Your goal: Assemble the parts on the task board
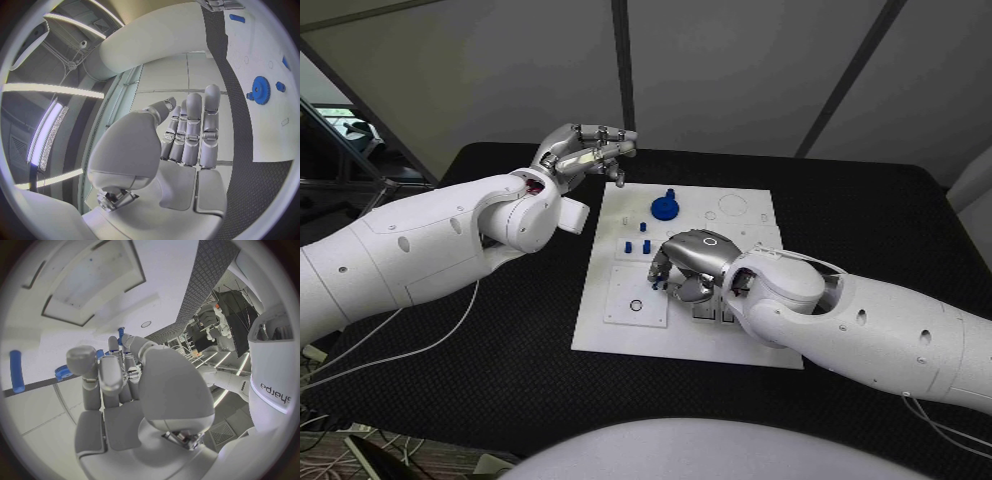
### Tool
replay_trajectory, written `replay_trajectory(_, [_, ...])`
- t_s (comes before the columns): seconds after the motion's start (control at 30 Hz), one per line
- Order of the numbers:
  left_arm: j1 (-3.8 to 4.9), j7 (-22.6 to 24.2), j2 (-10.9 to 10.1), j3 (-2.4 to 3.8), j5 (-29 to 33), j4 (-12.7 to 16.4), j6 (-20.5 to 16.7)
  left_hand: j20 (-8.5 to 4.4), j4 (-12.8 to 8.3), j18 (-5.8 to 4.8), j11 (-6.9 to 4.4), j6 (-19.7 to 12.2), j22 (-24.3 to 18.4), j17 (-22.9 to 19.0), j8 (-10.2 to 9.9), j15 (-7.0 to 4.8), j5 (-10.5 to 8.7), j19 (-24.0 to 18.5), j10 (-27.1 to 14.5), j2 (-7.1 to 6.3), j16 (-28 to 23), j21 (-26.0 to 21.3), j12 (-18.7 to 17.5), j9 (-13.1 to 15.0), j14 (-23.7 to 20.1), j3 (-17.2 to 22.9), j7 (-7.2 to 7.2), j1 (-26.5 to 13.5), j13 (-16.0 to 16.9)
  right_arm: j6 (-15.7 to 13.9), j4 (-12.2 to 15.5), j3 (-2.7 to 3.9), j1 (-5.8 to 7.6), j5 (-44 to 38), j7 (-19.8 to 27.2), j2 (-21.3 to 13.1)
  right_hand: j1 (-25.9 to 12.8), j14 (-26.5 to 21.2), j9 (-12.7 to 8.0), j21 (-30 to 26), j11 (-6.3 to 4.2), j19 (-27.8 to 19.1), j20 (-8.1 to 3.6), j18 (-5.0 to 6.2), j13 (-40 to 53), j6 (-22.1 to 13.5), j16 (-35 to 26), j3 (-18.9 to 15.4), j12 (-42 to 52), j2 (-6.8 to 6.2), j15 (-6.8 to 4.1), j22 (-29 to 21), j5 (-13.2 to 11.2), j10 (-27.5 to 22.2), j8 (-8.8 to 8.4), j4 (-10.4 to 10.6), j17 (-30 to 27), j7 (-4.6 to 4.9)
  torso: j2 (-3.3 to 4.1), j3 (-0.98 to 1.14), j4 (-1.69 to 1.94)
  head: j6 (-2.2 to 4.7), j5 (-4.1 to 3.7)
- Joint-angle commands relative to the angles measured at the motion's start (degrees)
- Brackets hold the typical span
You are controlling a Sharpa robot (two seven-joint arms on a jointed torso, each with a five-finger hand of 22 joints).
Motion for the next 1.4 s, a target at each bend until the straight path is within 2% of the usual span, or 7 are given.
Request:
replay_trajectory(0.03, [0.11, 0.1, 0.1, 0.07, -0.2, 0.0, 0.7, 0.23, 0.0, 0.69, 0.03, -0.4, 0.1, -0.1, 0.3, 0.20, 0.28, -0.1, -0.4, -0.14, 0.3, 0.3, 0.4, 0.0, -0.4, 0.0, -0.08, -0.5, 0.1, 0.9, 0.0, 0.00, 0.03, -0.3, 0.1, 0.1, 0.1, 1.5, 0.1, 0.2, -0.75, -0.4, -0.11, -1.03, 0.0, 0.3, 0.3, 0.2, -0.2, 0.62, -0.36, 0.1, 0.1, 1.2, 0.32, -0.1, 0.0, 0.07, -0.01, 0.00, 0.00, -0.09, 0.15])
replay_trajectory(0.5, [0.12, -0.1, 0.3, 0.07, -0.2, -0.3, 1.1, 0.26, 0.0, 0.68, 0.07, -0.5, 0.1, -0.1, 0.3, 0.24, 0.27, -0.1, -0.5, -0.18, 0.4, 0.3, 0.4, 0.0, -0.4, 0.0, -0.04, -0.6, 0.1, 3.1, -0.9, -0.01, -0.05, -1.7, -1.4, 0.9, -0.4, 1.4, 0.1, 0.3, -0.66, -0.6, -0.05, -1.02, 0.1, 0.0, 0.4, -0.1, -0.5, 0.33, -0.28, 0.1, -0.1, 0.9, 0.17, -0.2, -0.1, 0.16, 0.04, -0.02, 0.04, -0.40, 0.38])
replay_trajectory(0.6, [0.12, -0.2, 0.3, 0.07, -0.2, -0.4, 1.1, 0.26, 0.0, 0.68, 0.07, -0.5, 0.1, -0.1, 0.3, 0.24, 0.27, -0.1, -0.5, -0.18, 0.4, 0.3, 0.4, 0.0, -0.4, 0.0, -0.04, -0.6, 0.1, 2.9, -1.1, -0.03, -0.10, -1.5, -0.9, 1.1, -1.1, 1.4, -0.1, 0.2, -0.26, -1.0, 0.13, -0.98, -0.2, -1.1, 0.7, -0.4, -1.3, 0.05, 0.03, -0.2, 0.1, -0.5, -0.44, -0.2, 0.2, 0.53, 0.02, -0.02, -0.01, -0.47, 0.45])
replay_trajectory(0.77, [0.12, -0.5, 0.4, 0.07, -0.2, -0.4, 1.1, 0.28, -0.1, 0.69, 0.09, -0.7, 0.2, -0.1, 0.4, 0.26, 0.29, -0.1, -0.7, -0.12, 0.4, 0.3, 0.5, 0.0, -0.4, 0.1, -0.02, -0.5, 0.1, 2.1, -1.3, -0.04, -0.42, -0.4, 0.5, 1.2, -2.0, 1.6, -0.4, 0.2, 0.59, -1.6, 0.70, -0.96, -0.8, -2.5, 1.5, -0.6, -2.8, -0.71, 0.70, -0.2, 1.9, -2.6, -1.26, -0.3, 1.0, 1.20, -0.03, -0.04, 0.04, -0.59, 0.48])
replay_trajectory(1.17, [0.12, -1.1, 0.3, 0.07, -0.2, -0.5, 0.8, 0.30, -0.1, 0.70, 0.12, -0.7, 0.2, -0.1, 0.5, 0.27, 0.28, -0.2, -0.7, -0.12, 0.4, 0.3, 0.6, 0.0, -0.5, 0.1, 0.01, -0.5, 0.1, 2.0, -1.2, -0.05, -0.64, 0.2, 1.3, 1.1, -2.8, 1.5, -0.4, 0.4, 0.77, -1.8, 0.97, -0.91, -1.1, -2.7, 1.9, -1.2, -3.0, -1.19, 0.89, 0.0, 2.3, -2.9, -1.49, -0.2, 1.3, 1.33, -0.07, 0.01, -0.03, -0.76, 0.60])
replay_trajectory(1.33, [0.12, -1.3, 0.3, 0.07, -0.2, -0.5, 0.6, 0.30, -0.1, 0.70, 0.12, -0.7, 0.2, -0.1, 0.5, 0.27, 0.28, -0.2, -0.7, -0.12, 0.4, 0.3, 0.6, 0.0, -0.5, 0.1, 0.01, -0.5, 0.1, 1.8, -0.9, -0.05, -0.66, 0.1, 1.5, 1.0, -2.8, 1.4, -0.4, 0.4, 0.79, -2.0, 1.05, -0.86, -1.1, -2.9, 1.8, -1.5, -3.1, -1.76, 0.91, -0.1, 2.3, -2.9, -1.61, -0.5, 1.1, 1.34, -0.03, 0.01, -0.01, -0.77, 0.59])
replay_trajectory(1.4, [0.12, -1.3, 0.3, 0.07, -0.2, -0.5, 0.6, 0.30, -0.1, 0.70, 0.12, -0.7, 0.2, -0.1, 0.5, 0.27, 0.28, -0.2, -0.7, -0.12, 0.4, 0.3, 0.6, 0.0, -0.5, 0.1, 0.01, -0.5, 0.1, 1.5, -0.9, -0.05, -0.67, 0.1, 1.4, 1.0, -3.1, 1.1, -0.6, -0.1, 1.09, -2.5, 1.16, -0.72, -1.4, -3.7, 1.3, -1.8, -3.6, -2.25, 1.21, -0.8, 2.3, -3.8, -2.09, -0.5, 0.3, 1.73, -0.05, 0.02, -0.05, -0.73, 0.60])
